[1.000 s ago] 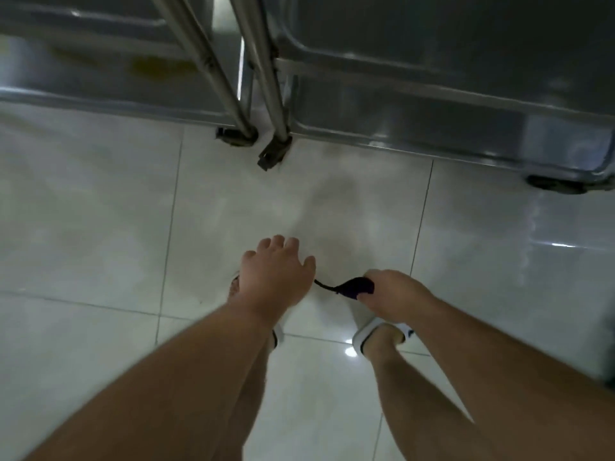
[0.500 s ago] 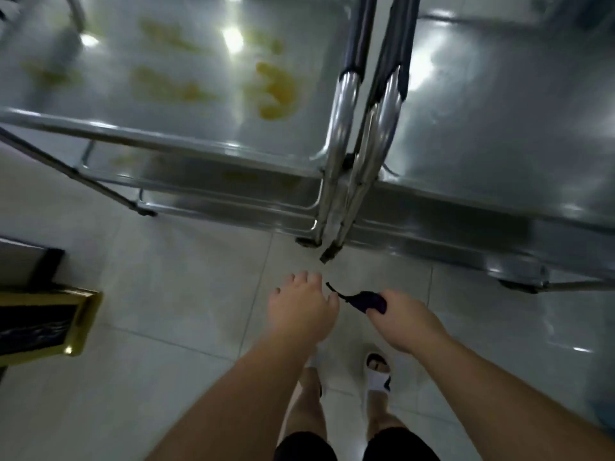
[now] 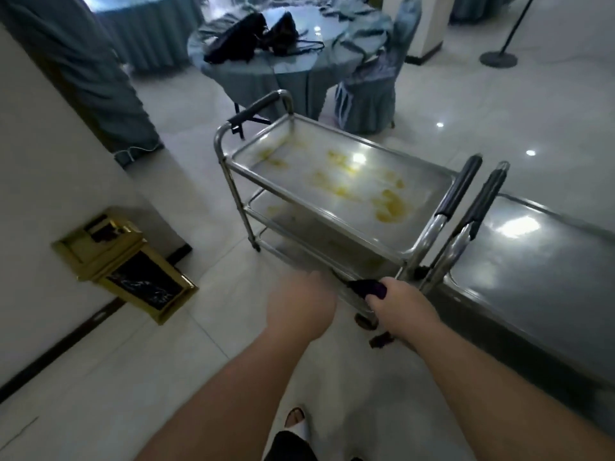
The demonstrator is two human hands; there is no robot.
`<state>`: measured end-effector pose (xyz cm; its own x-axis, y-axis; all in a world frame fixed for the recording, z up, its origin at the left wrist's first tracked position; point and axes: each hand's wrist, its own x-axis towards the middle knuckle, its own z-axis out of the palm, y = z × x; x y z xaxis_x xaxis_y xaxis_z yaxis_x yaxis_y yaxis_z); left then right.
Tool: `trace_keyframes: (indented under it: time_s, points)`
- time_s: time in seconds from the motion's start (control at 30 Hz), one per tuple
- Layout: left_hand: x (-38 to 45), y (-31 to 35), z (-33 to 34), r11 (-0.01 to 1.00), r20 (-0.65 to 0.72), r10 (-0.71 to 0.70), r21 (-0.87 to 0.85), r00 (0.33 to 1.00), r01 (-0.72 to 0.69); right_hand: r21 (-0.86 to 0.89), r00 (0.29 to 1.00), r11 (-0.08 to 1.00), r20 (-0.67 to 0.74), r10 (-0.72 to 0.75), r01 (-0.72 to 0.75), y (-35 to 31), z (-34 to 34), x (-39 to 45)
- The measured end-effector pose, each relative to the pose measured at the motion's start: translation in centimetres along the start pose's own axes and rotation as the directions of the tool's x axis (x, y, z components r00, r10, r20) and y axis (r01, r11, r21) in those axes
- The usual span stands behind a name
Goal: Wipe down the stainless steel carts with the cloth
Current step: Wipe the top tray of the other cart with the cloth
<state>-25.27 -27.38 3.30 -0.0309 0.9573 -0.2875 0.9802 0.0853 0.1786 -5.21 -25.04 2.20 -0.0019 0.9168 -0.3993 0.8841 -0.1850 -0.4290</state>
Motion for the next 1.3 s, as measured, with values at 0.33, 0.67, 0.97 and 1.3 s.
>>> trace_keyframes:
  time_s: [0.33,0.67,0.97,1.3]
  points:
    - [5.4,-12.9,-7.9,0.987,-0.096,-0.147,-0.074,0.984,0.14,-0.14,0.964,0.957,-0.044,-0.261,0.252,-17.6,-0.8,7.4]
    - [17.9,-28.2,-14.7,0.993,-0.084,-0.091,-0.082,0.992,0.084,-0.045,0.982,0.984,-0.075,-0.173,0.17,-33.3,1.9,18.0]
    - [31.1,-29.6,-18.0,0.999,-0.054,0.0,-0.035,0.999,-0.002,0.033,0.993,0.996,-0.093,-0.076,0.079,-36.3,-0.3,28.4]
    - [46.7,-25.9,-23.5,0.999,-0.019,0.05,0.003,0.999,-0.05,0.096,0.999,0.995,-0.025,-0.028,0.03,-37.6,-5.8,44.0]
